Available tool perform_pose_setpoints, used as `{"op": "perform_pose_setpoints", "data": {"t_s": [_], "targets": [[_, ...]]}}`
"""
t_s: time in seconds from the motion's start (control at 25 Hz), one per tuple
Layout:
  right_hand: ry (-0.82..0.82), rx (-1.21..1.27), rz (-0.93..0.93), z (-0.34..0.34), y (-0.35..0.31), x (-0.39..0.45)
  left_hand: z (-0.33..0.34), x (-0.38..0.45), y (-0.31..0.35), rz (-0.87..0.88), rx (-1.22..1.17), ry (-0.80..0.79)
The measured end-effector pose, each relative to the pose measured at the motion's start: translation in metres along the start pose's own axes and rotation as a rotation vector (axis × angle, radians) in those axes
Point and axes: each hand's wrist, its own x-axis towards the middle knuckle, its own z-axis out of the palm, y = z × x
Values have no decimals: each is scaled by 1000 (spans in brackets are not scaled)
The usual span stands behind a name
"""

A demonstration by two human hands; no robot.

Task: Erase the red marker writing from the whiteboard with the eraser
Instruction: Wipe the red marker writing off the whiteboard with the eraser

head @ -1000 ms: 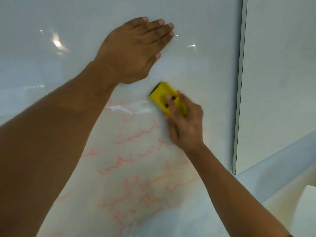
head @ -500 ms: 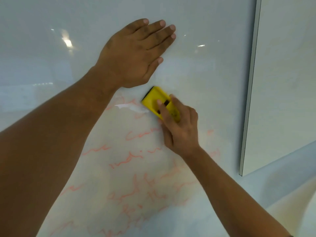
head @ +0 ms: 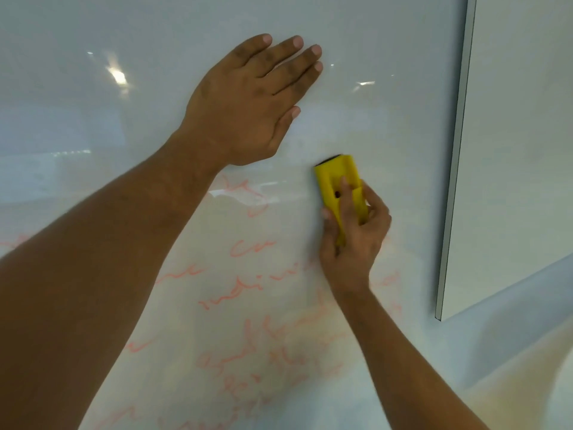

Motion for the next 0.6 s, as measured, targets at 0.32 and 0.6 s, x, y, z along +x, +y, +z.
{"op": "perform_pose_setpoints", "data": {"t_s": [0.32,0.6], "targets": [[-7,108,101,-2,-15,20,-4,-2,-2,-4,-12,-23],[-24,-151,-230,6,-33,8,-9,-15,-13,37,-21,-47]]}}
